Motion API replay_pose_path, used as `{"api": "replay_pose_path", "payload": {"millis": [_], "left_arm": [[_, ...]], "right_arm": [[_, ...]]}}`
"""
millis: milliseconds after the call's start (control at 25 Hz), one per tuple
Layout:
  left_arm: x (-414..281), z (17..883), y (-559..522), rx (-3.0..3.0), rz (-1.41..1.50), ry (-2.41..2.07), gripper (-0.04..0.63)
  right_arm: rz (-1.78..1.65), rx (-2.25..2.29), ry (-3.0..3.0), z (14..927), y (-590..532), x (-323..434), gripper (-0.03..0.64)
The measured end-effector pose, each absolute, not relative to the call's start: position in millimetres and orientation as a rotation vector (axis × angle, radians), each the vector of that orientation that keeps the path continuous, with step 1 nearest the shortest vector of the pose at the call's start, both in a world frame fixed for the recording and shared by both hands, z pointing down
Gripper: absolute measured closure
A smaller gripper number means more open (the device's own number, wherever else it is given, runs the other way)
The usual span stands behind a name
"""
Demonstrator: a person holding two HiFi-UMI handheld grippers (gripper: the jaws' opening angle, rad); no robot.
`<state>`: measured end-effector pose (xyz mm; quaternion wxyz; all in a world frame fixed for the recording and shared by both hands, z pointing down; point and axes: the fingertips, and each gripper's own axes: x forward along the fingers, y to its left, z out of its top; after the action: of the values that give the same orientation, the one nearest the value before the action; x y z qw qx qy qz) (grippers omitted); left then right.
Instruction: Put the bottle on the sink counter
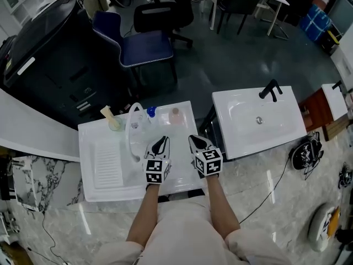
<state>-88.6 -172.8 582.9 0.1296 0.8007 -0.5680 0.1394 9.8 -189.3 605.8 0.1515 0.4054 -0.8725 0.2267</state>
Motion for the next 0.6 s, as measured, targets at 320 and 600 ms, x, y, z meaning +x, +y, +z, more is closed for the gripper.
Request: {"api": "replay_pose_path", "payload": {"millis": [320, 600], "left_arm": [[-87.1, 586.2, -167.1, 2.325, 0.415, -1.646, 0.589], [-88.9, 592.4, -163.8, 2.303, 0.425, -1.645, 0.589]], "right_arm": [[0.644, 1.151, -2.516, 606.5, -187.8, 8.1, 0.613], [0.628, 1.138, -2.517, 607.4, -184.9, 6.3, 0.614]]}}
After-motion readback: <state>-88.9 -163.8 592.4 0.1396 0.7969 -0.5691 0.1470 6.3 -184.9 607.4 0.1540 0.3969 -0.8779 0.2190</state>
